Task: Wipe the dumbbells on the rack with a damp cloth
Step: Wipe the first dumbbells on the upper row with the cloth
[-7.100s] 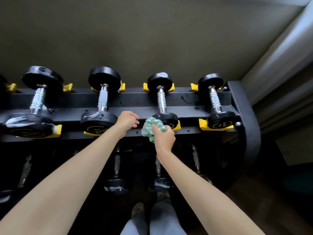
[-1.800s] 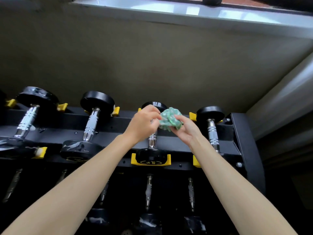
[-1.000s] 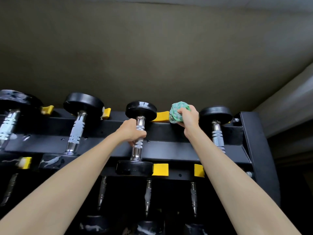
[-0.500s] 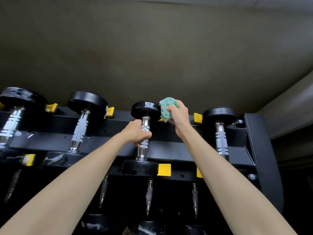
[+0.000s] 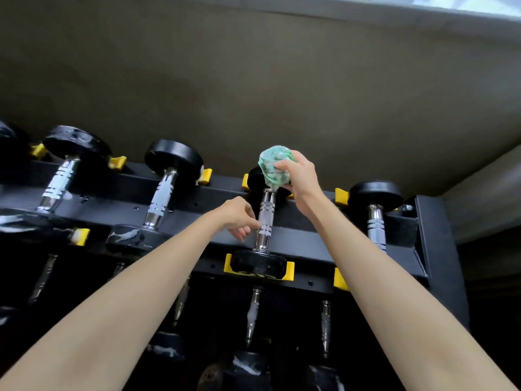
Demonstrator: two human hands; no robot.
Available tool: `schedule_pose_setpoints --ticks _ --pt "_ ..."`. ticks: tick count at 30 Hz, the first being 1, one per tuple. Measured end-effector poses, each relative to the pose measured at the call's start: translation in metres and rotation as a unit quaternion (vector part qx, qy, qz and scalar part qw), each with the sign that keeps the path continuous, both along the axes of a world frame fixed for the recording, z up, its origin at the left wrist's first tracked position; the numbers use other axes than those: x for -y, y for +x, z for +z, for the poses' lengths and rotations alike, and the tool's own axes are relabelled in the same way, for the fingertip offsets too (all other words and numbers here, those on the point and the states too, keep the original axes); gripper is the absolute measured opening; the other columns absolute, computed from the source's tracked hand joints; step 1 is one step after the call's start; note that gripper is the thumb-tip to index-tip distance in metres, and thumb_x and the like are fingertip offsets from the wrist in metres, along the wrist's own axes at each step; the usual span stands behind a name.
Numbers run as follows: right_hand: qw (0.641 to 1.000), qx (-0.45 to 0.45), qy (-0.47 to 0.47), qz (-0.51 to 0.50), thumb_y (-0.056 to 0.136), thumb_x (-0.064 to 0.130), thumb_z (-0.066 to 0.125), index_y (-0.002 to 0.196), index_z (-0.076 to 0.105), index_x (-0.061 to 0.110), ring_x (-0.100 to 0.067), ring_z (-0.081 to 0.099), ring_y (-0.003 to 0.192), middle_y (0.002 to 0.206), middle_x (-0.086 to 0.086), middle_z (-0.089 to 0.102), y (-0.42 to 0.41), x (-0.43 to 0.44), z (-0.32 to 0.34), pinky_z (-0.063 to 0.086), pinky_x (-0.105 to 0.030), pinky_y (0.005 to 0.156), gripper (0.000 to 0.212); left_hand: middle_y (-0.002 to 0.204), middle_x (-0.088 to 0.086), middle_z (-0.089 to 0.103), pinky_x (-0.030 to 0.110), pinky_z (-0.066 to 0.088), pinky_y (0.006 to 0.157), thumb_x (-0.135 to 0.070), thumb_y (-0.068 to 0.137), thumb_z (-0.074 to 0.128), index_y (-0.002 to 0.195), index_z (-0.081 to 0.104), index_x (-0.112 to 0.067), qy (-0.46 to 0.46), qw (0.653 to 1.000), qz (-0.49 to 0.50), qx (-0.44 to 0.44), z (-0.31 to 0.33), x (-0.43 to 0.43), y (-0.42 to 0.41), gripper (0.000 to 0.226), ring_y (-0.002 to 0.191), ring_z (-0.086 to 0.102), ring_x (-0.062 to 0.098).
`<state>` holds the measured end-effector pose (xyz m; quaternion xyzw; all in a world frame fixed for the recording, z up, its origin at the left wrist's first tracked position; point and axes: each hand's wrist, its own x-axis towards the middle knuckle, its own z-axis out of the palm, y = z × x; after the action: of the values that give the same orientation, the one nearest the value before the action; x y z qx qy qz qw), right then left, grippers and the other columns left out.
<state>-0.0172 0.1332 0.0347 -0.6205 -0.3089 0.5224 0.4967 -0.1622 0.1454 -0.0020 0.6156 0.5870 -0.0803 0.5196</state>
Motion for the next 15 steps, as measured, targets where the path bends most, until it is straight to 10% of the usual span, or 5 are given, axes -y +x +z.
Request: schedule_pose_setpoints --ticks 9,15 --pt "0.992 0.019 -0.128 -0.012 0.051 0.014 0.052 0.08 0.055 0.011 -0.025 0.049 0.073 0.083 -0.011 0.052 -0.036 0.056 0.0 0.036 -0.025 0.055 0.029 0.088 0.015 0.065 0.023 0.053 0.059 -0.014 0.095 0.047 0.112 0.056 -0.003 0.061 0.994 0.087 0.007 0.034 -0.009 -0.063 0.023 0.058 0.056 0.017" --pt "0.994 0.032 -0.093 -0.042 0.082 -0.001 0.05 0.095 0.06 0.013 -0.017 0.06 0.071 0.087 -0.006 0.062 -0.109 0.063 0.006 0.049 -0.026 0.058 0.021 0.094 0.017 0.066 0.028 0.053 0.063 -0.012 0.096 0.042 0.119 0.055 0.001 0.104 0.988 0.106 0.035 0.046 -0.011 -0.119 0.03 0.063 0.058 0.019"
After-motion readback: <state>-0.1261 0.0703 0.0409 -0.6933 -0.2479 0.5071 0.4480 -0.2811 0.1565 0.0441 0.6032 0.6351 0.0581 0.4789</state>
